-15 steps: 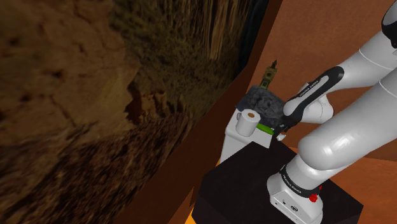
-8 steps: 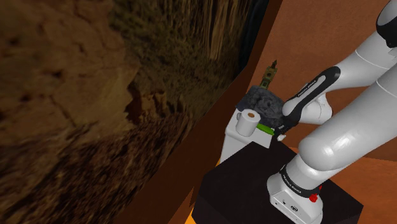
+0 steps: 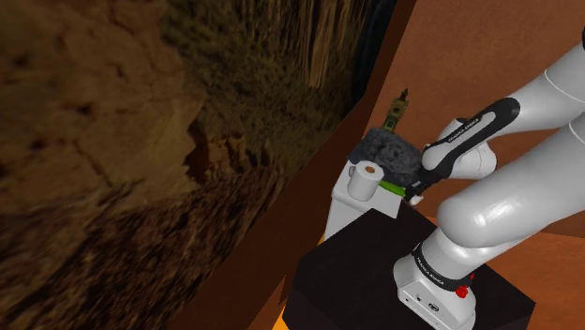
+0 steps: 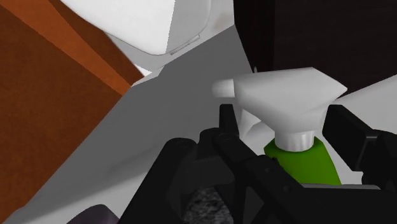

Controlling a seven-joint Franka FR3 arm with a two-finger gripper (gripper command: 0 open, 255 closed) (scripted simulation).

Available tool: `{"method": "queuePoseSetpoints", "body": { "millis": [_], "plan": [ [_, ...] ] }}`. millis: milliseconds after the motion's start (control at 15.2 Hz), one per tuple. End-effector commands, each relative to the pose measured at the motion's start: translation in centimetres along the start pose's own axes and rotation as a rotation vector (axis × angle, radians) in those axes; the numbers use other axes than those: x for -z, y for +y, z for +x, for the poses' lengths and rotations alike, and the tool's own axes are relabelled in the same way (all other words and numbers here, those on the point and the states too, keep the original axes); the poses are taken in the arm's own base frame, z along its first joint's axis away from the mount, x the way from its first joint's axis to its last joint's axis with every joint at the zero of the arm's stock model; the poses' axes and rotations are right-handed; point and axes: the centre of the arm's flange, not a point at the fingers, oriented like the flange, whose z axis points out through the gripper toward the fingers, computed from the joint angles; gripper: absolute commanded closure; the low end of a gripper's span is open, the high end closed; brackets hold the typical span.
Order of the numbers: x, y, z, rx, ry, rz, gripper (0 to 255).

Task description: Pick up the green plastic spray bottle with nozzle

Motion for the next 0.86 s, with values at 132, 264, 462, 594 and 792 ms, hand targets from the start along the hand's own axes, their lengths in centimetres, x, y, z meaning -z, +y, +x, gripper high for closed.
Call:
{"method": "queuePoseSetpoints", "body": {
  "millis": [132, 264, 462, 594, 792],
  "plan": [
    [2.1, 0.1, 0.0, 0.001, -0.002, -0.002, 255],
    [3.2, 0.2, 0.1, 0.001, -0.002, -0.002, 255],
    [4.8, 0.2, 0.1, 0.001, -0.002, -0.002, 255],
    [5.8, 0.3, 0.2, 0.001, -0.002, -0.002, 255],
    [6.4, 0.3, 0.2, 0.001, -0.002, -0.002, 255]
  ]
}}
